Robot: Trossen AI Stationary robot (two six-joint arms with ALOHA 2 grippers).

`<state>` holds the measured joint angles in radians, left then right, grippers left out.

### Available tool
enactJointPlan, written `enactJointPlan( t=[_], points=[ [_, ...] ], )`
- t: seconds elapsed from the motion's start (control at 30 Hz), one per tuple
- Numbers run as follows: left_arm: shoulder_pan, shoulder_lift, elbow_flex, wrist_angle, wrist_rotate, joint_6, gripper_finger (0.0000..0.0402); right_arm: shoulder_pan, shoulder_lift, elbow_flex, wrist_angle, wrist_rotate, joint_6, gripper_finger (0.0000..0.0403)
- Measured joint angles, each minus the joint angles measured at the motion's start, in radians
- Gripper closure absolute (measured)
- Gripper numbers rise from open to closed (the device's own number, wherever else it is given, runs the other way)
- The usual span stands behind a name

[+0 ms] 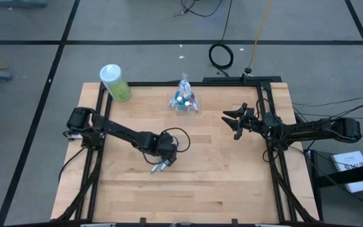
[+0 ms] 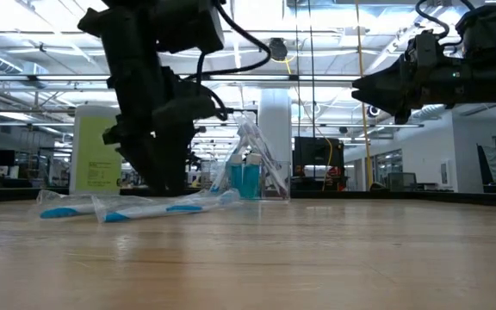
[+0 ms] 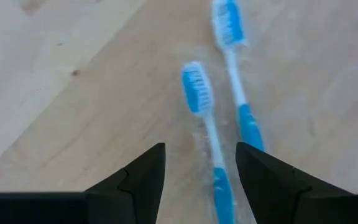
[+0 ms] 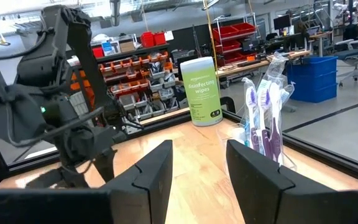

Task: Pick & Place toothbrushing station
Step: Put the blue toothbrush into the transparent organizer

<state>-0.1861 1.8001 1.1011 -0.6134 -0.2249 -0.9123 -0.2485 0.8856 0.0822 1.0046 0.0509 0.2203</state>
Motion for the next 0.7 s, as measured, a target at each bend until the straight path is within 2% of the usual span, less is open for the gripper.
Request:
enactJointPlan(
  t=[0.23,0.7],
  points=[
    [-0.005,0.025,0.000,-0.008,-0.040,-0.059,0.0199,0.002,0.000,0.000,0.015,-0.003,0.006,0.0261],
    [-0.007,0.049,0.000,0.059,0.076,-0.062,0.0199,0.002,0.000,0.000,0.015,-0.003,0.006,0.0261]
  ],
)
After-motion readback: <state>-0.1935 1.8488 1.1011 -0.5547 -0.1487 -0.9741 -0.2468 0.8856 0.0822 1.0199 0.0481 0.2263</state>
